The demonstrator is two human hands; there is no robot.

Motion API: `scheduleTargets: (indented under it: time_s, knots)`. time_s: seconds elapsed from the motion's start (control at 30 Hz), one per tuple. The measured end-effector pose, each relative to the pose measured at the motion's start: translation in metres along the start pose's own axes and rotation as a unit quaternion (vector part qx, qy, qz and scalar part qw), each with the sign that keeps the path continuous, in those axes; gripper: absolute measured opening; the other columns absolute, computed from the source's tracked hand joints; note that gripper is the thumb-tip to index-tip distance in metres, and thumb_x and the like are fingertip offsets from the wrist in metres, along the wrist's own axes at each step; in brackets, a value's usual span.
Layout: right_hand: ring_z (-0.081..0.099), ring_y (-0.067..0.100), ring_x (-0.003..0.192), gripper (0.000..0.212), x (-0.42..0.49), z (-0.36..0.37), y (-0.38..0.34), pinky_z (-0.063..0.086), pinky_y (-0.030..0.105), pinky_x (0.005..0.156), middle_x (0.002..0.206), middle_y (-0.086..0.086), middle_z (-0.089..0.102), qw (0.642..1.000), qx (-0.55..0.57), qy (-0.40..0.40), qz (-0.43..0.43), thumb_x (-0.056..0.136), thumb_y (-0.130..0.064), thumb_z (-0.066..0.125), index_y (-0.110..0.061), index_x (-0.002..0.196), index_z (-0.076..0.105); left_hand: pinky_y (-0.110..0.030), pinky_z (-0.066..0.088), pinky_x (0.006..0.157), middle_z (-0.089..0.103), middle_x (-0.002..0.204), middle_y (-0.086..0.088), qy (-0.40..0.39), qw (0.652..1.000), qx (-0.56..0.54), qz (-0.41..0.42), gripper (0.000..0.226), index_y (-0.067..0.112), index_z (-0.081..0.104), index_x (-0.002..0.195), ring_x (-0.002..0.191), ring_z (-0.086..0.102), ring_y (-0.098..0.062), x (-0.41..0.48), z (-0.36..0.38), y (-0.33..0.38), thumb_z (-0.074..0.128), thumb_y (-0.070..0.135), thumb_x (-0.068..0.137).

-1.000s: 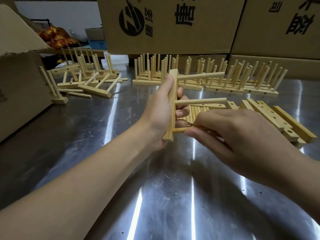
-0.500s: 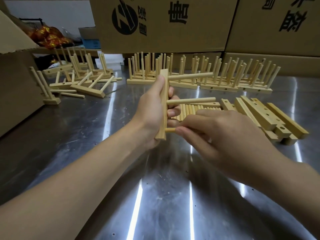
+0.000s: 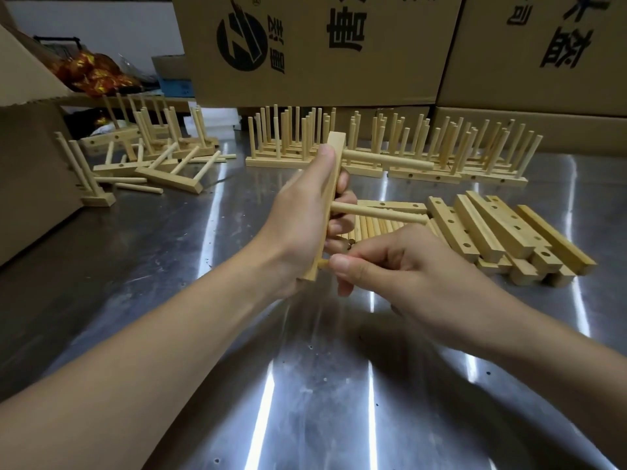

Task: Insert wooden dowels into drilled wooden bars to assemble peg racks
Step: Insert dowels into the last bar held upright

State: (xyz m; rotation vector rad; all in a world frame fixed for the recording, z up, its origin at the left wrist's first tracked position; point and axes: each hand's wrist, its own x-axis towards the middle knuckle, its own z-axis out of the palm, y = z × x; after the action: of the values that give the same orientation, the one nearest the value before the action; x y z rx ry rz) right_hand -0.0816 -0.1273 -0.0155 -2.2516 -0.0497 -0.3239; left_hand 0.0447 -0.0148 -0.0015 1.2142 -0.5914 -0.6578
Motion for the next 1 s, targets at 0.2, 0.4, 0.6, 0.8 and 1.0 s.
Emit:
scheduleTargets:
  time_s: [0.2, 0.4, 0.6, 0.8, 1.0]
  knots:
    - [0.050, 0.000, 0.057, 0.031, -0.005, -0.004, -0.004, 0.033, 0.025, 0.054, 0.061, -0.025, 0.047, 0.958, -0.265, 0.054, -0.093, 0.108, -0.055, 0.046, -0.049, 0.078, 0.051, -0.021, 0.028, 0.041, 0.041, 0.068, 0.003, -0.013, 0.996, -0.071, -0.058, 0.048, 0.019, 0.048, 0.082, 0.052, 0.035, -0.009, 0.003, -0.004, 0.002, 0.036, 0.056, 0.111]
    - [0.043, 0.011, 0.052, 0.046, 0.000, 0.001, 0.003, 0.031, 0.022, 0.053, 0.053, -0.010, 0.043, 0.987, -0.136, 0.057, -0.070, 0.111, -0.042, 0.052, -0.032, 0.066, 0.054, -0.023, 0.024, 0.046, 0.043, 0.068, 0.003, -0.003, 0.998, -0.041, -0.050, 0.047, 0.019, 0.049, 0.082, 0.054, 0.036, -0.010, 0.002, -0.006, 0.004, 0.036, 0.053, 0.112]
    - [0.025, 0.026, 0.051, 0.054, 0.007, 0.004, 0.000, 0.021, 0.034, 0.049, 0.054, 0.009, 0.034, 0.998, 0.065, -0.005, 0.026, 0.108, -0.039, 0.058, -0.009, 0.063, 0.057, -0.026, 0.026, 0.049, 0.044, 0.070, 0.004, 0.022, 0.999, 0.028, -0.016, 0.045, 0.020, 0.049, 0.086, 0.056, 0.036, -0.011, 0.001, -0.008, 0.011, 0.035, 0.054, 0.112]
    - [0.018, 0.015, 0.045, 0.048, 0.007, 0.002, -0.003, 0.015, 0.023, 0.044, 0.053, 0.001, 0.024, 0.959, 0.244, -0.046, 0.136, 0.103, -0.034, 0.065, -0.012, 0.062, 0.055, -0.025, 0.027, 0.049, 0.042, 0.069, 0.005, 0.017, 0.999, 0.037, 0.027, 0.043, 0.019, 0.046, 0.087, 0.053, 0.037, -0.010, -0.001, -0.002, 0.010, 0.034, 0.053, 0.113]
    - [0.028, 0.018, 0.049, 0.044, 0.006, -0.011, -0.005, 0.026, 0.025, 0.046, 0.055, 0.005, 0.035, 0.984, 0.142, -0.041, 0.101, 0.101, -0.045, 0.064, -0.014, 0.072, 0.072, -0.025, 0.029, 0.048, 0.044, 0.070, 0.006, 0.012, 0.998, 0.011, 0.063, 0.045, 0.019, 0.045, 0.087, 0.054, 0.037, -0.011, 0.000, -0.002, 0.012, 0.032, 0.053, 0.113]
